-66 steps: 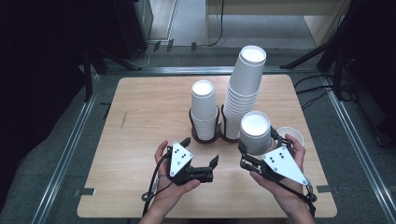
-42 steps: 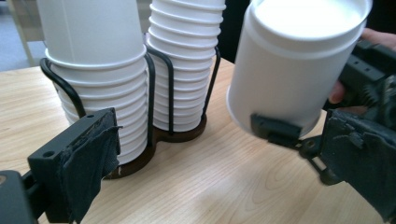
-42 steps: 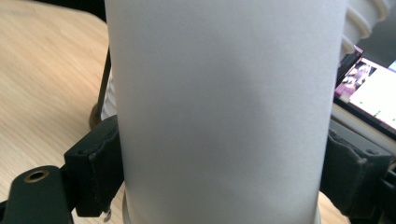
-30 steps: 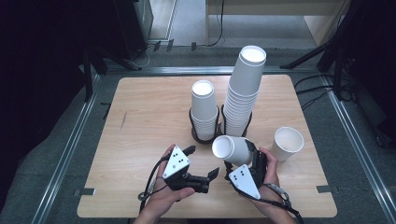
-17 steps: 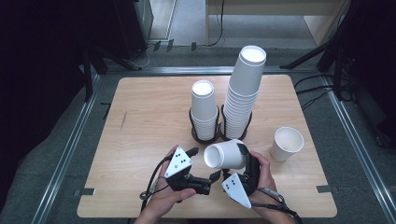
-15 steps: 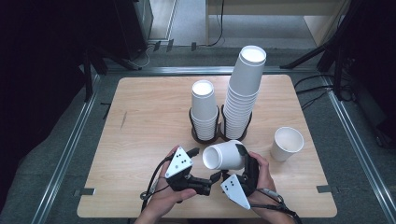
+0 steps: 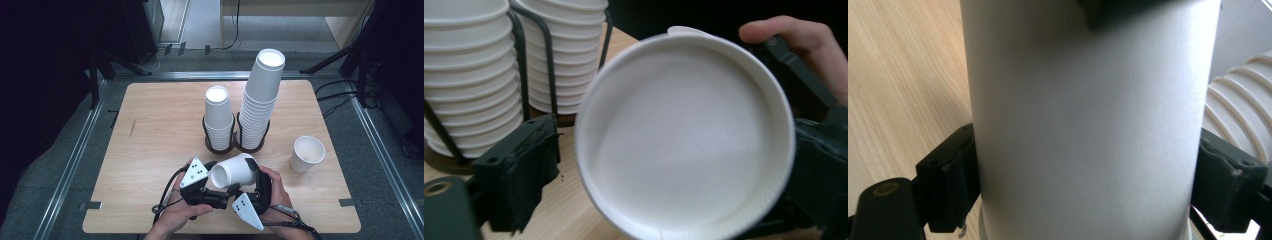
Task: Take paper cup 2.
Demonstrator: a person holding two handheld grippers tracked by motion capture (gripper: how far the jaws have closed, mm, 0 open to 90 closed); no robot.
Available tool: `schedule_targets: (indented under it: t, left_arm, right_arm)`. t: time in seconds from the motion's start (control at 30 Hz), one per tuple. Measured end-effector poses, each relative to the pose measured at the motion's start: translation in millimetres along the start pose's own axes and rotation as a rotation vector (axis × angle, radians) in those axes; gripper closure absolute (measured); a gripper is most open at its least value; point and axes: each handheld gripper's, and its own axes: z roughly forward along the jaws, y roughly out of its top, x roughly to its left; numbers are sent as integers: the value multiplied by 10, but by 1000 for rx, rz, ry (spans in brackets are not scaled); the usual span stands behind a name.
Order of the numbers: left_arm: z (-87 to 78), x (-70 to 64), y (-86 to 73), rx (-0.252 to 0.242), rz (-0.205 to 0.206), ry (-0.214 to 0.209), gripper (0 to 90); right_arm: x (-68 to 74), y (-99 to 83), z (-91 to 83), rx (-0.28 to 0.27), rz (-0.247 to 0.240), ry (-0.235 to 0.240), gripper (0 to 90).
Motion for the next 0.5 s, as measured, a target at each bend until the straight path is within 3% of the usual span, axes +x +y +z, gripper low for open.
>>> schedule_targets:
  t: [0.2, 0.37, 0.5]
  left_arm:
    - [11, -13, -6, 24, 7, 3, 133]
    - [3, -51, 1, 30, 39, 16, 185]
    - [4, -19, -1, 42, 36, -1, 192]
  right_arm:
    - [25, 15, -6, -12, -21, 4, 128]
    - [40, 26, -9, -20, -51, 5, 127]
    - [51, 18, -6, -19, -57, 5, 122]
